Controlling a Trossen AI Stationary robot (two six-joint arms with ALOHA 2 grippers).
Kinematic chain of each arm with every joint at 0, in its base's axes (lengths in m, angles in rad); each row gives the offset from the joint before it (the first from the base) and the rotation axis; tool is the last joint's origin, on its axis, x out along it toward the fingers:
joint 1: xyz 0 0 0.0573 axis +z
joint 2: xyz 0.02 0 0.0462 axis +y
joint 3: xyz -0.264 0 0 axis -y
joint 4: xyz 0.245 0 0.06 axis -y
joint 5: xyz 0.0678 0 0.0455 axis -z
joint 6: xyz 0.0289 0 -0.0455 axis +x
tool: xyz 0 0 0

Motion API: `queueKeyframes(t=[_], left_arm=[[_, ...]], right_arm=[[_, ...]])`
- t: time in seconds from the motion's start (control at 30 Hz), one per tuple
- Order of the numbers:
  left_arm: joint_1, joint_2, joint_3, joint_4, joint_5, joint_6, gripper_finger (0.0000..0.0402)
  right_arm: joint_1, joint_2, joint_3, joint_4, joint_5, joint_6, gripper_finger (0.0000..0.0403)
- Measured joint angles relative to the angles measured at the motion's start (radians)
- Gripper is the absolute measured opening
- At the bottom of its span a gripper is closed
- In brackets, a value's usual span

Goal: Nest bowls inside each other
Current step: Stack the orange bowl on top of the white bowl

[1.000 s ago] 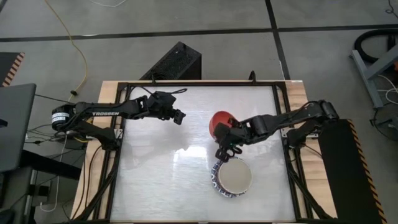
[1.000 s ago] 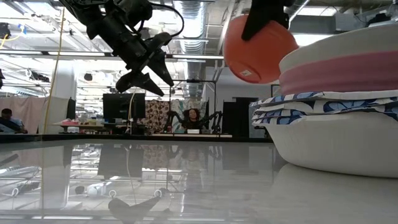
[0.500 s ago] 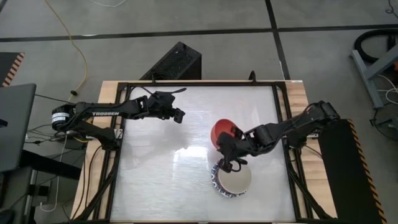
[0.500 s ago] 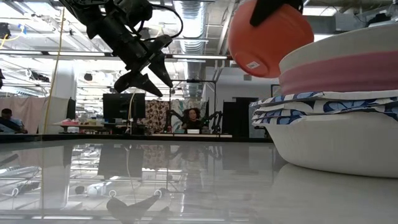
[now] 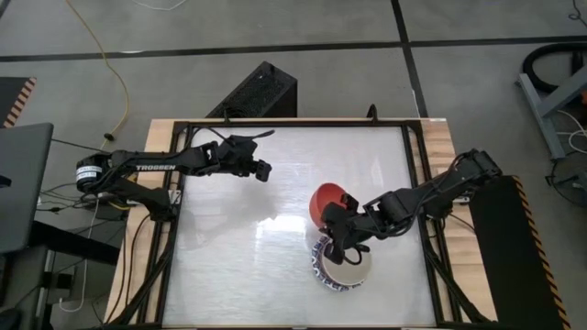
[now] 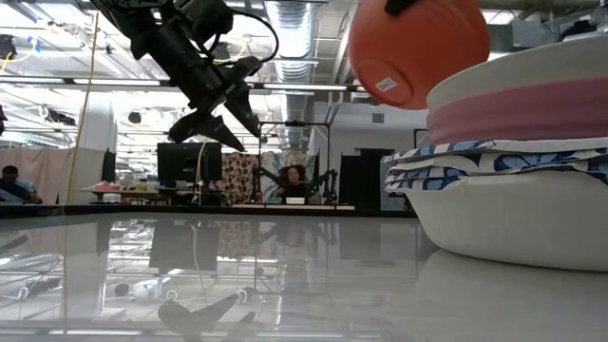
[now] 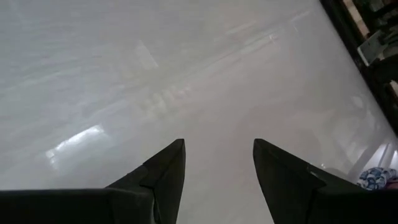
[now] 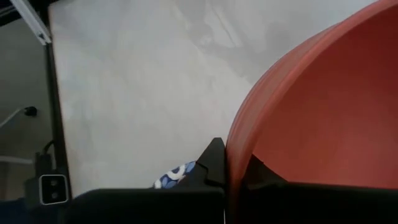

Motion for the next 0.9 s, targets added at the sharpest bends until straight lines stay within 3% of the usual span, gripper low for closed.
queueKeyframes(t=[0.9], left_arm=[[-0.046,0.0,0.0,-0.013,-0.032,-0.011,0.0178]], right_arm=[[0.177,0.0,0.0,0.021,-0.011,-0.008,0.0011]])
